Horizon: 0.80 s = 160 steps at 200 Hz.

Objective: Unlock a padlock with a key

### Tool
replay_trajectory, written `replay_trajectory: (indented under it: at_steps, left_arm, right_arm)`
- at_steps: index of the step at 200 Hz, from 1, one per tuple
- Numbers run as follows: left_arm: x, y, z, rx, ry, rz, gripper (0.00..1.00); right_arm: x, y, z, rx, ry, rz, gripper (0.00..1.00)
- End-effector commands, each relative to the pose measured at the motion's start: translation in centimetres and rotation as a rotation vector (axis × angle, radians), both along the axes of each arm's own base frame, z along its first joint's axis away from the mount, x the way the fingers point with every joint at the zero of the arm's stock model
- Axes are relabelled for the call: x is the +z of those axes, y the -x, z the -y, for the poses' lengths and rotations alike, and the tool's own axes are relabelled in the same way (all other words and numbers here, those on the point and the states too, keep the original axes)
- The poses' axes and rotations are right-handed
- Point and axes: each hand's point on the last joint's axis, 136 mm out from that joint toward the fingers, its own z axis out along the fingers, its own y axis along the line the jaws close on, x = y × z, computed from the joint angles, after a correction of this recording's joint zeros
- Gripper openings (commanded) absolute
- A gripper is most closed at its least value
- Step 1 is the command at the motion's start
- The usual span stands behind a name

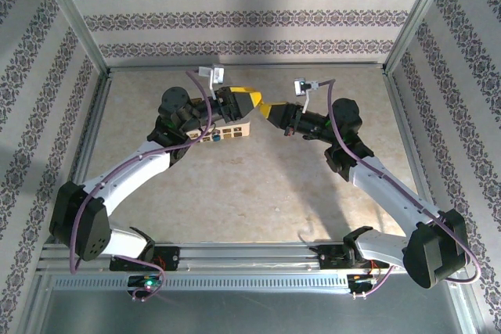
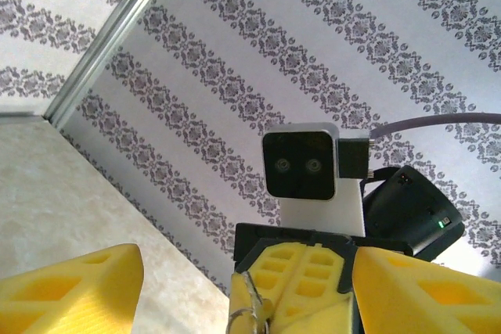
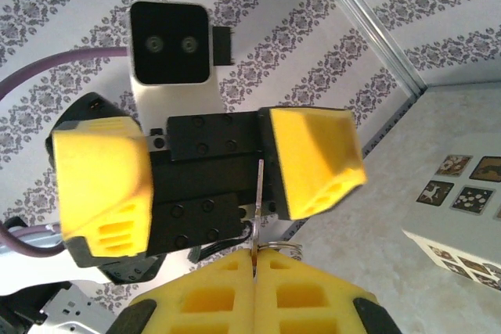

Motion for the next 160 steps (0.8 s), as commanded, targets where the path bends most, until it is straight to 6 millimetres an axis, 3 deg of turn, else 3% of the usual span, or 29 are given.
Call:
replay_trajectory:
  at_steps: [1,22,71,106,160]
  left_arm:
    - [2.50,0.71,0.12,-0.055,0.041,0.044,0.71]
    - [2.54,0.80,0.29,-0.071,0.048,0.040,0.61]
    - [2.43,0.84,0.15,-0.060,0.033,0.045,0.21]
    - [2.53,1.02,0.01,-0.049,0.019,0.058,0.00]
    - [2.60,1.11,-0.18,-0.040,0.012,0.066,0.00]
  right_arm:
    - [1.46,0.84,-0.63,0.045,-0.025,0.062,0.00]
    - [1.41,0.78,-0.83,0.049,-0.024,0.058,0.00]
    - [0.85,0.35,-0.92,0.037,-0.020,0.038,0.00]
    - [0.80,0.25,-0.82,0.030,-0.021,0.037,0.00]
    - [1.29,0.26,-0.27,0.007,-0.031,0.045,0.21]
